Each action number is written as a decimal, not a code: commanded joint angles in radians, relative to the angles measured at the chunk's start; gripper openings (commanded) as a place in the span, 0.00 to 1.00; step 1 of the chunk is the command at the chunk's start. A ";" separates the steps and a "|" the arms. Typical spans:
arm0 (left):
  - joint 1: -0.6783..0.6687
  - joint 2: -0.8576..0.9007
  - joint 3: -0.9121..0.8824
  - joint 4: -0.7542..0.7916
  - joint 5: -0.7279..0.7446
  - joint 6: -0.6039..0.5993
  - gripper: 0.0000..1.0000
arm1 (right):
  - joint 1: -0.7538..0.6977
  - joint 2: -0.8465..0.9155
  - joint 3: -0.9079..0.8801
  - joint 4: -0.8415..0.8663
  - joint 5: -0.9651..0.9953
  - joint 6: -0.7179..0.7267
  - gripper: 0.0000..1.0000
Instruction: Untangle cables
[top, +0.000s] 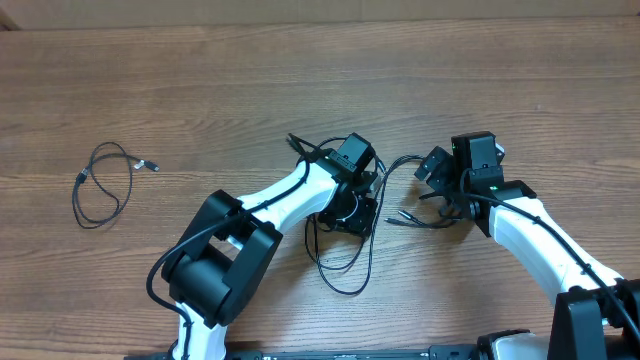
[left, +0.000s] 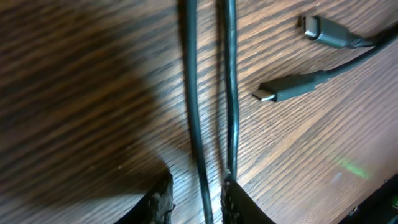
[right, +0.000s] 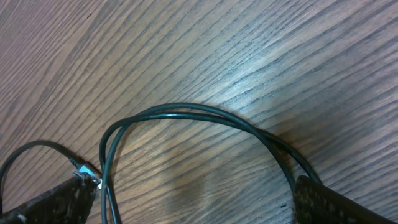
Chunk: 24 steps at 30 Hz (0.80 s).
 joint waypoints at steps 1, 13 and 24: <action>-0.005 0.033 0.008 0.017 0.003 0.027 0.27 | -0.003 -0.005 -0.012 0.002 0.017 -0.003 1.00; -0.007 0.033 0.008 0.026 0.003 0.027 0.19 | -0.003 -0.005 -0.012 0.002 0.017 -0.003 1.00; -0.014 0.033 0.008 -0.002 0.007 0.023 0.19 | -0.003 -0.005 -0.012 0.002 0.017 -0.003 1.00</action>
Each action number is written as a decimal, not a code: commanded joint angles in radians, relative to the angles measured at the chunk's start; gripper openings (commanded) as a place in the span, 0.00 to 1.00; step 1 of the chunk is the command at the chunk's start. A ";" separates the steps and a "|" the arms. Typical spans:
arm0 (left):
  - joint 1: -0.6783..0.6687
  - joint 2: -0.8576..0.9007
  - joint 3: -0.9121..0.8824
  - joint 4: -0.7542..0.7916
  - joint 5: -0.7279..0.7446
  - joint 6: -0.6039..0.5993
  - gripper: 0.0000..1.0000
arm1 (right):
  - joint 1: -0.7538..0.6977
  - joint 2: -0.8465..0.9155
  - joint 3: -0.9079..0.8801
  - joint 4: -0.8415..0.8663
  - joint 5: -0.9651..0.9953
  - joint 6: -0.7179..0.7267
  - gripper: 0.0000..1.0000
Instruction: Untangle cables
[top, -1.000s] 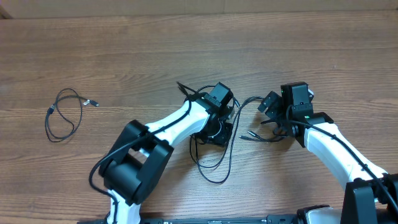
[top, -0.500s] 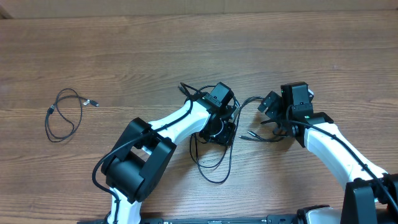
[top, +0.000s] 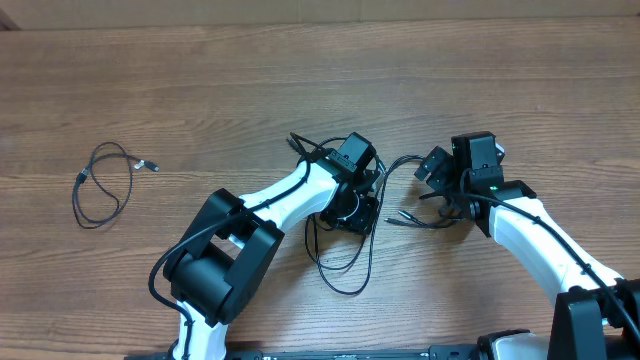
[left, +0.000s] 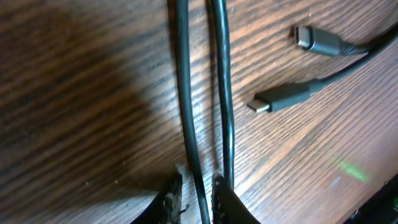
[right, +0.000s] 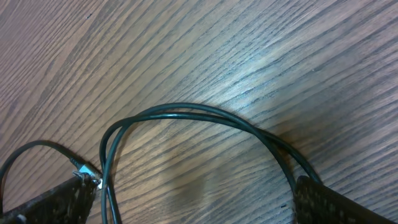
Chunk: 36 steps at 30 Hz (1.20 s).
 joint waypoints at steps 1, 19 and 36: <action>-0.014 0.026 0.007 -0.026 0.003 0.014 0.18 | -0.003 -0.005 -0.012 0.002 0.017 -0.003 1.00; -0.014 0.026 0.007 -0.077 0.002 -0.008 0.19 | -0.003 -0.005 -0.012 0.002 0.017 -0.003 1.00; -0.015 0.026 0.007 -0.026 -0.009 -0.008 0.11 | -0.003 -0.005 -0.012 0.002 0.017 -0.003 1.00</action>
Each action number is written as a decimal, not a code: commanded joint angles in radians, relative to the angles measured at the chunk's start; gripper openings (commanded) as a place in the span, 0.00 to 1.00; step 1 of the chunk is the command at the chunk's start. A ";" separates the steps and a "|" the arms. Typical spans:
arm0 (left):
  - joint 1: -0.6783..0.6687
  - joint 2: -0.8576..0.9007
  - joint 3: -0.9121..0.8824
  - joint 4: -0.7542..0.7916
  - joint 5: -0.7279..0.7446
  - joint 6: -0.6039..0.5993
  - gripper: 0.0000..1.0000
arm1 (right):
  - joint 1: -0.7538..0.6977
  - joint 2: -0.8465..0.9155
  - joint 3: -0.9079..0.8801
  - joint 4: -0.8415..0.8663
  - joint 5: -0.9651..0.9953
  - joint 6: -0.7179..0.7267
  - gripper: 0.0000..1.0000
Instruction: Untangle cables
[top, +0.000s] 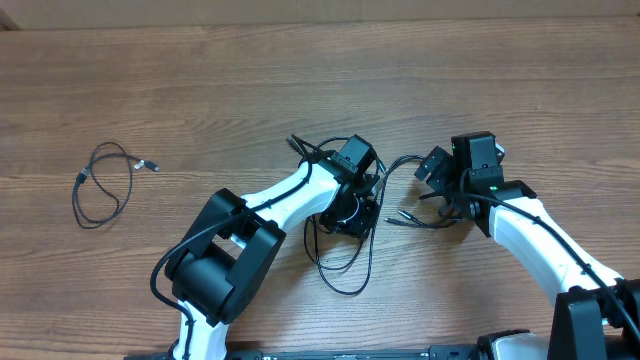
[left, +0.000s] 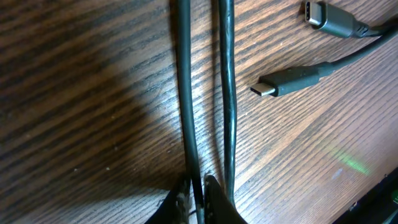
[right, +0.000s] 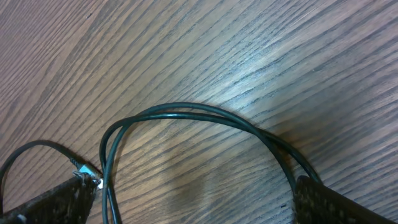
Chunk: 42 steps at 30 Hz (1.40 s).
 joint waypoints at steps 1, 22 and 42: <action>-0.010 0.021 0.005 0.002 -0.019 -0.004 0.12 | -0.003 -0.005 -0.012 0.002 0.017 -0.003 1.00; -0.047 0.021 0.005 -0.005 -0.098 -0.069 0.04 | -0.003 -0.005 -0.012 0.002 0.017 -0.003 1.00; -0.031 0.014 0.005 -0.006 -0.187 -0.151 0.04 | -0.003 -0.005 -0.012 0.002 0.017 -0.003 1.00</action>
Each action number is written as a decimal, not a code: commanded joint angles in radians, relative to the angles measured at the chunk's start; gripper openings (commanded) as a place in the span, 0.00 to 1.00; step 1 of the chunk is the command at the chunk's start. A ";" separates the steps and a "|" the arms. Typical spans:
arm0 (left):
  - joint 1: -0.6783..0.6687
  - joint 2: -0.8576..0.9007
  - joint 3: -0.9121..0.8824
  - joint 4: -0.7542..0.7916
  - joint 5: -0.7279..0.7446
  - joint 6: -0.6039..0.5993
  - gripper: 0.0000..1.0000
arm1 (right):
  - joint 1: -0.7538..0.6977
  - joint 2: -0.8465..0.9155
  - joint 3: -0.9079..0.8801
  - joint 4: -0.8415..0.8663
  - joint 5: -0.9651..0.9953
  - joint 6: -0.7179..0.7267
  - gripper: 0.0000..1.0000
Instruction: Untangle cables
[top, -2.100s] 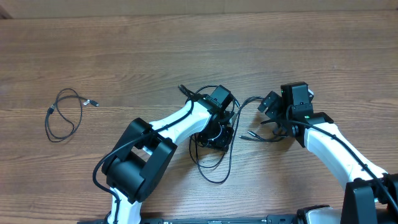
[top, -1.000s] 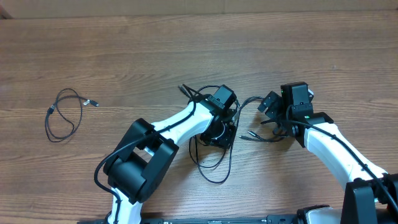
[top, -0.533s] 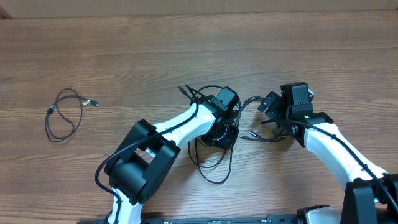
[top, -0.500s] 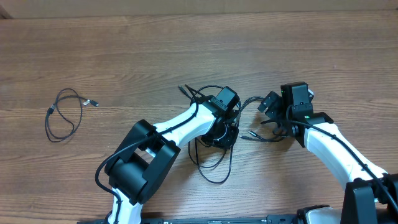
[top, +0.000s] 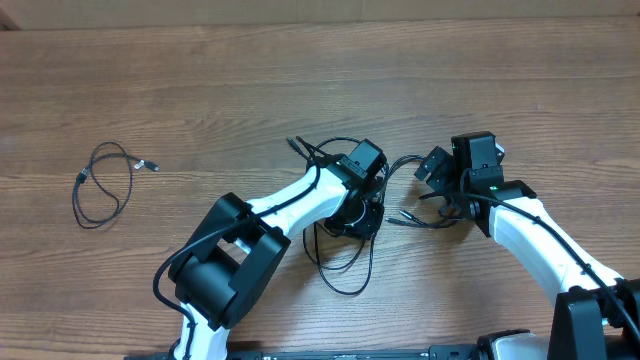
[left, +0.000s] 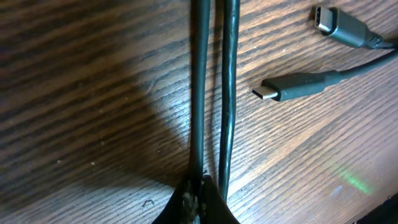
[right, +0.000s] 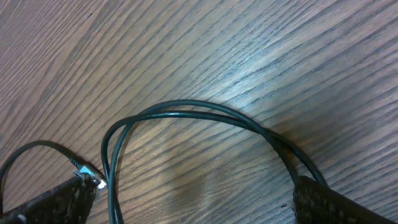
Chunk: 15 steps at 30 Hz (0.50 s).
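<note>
A tangle of dark cables (top: 342, 262) lies mid-table between my two arms. My left gripper (left: 198, 190) is shut on the left one of two parallel strands (left: 199, 93), while the other strand (left: 229, 93) runs just beside its fingers. Two USB-C plugs (left: 292, 87) lie loose to the right. In the overhead view the left gripper (top: 354, 212) is down in the tangle. My right gripper (right: 193, 208) stands wide open over a cable loop (right: 186, 109), whose end passes by the right finger (right: 329, 202). A small silver plug (right: 87, 175) sits at the left finger.
A separate thin cable (top: 104, 186), coiled loosely, lies far left on the wooden table (top: 200, 90). The right arm (top: 530, 235) reaches in from the bottom right, and the left arm (top: 270, 215) crosses from the bottom centre.
My left gripper's jaws have gone from nearly shut to pinched tight on the left strand, and its wrist sits slightly further right. The right gripper is unmoved; its loop has shifted a little.
My left gripper first stood open astride one strand of the pair. Its jaws were narrower at the following moment, then almost touching the strand, and now grip it. The right gripper stayed wide open over its loop throughout.
</note>
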 joint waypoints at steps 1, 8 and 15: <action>0.016 0.016 -0.006 -0.007 -0.117 -0.040 0.04 | -0.003 -0.005 -0.012 0.002 0.017 -0.003 1.00; 0.082 0.016 -0.006 -0.020 -0.121 -0.041 0.04 | -0.003 -0.005 -0.012 0.002 0.017 -0.003 1.00; 0.134 0.016 -0.006 -0.030 -0.150 -0.040 0.04 | -0.003 -0.005 -0.012 0.002 0.017 -0.003 1.00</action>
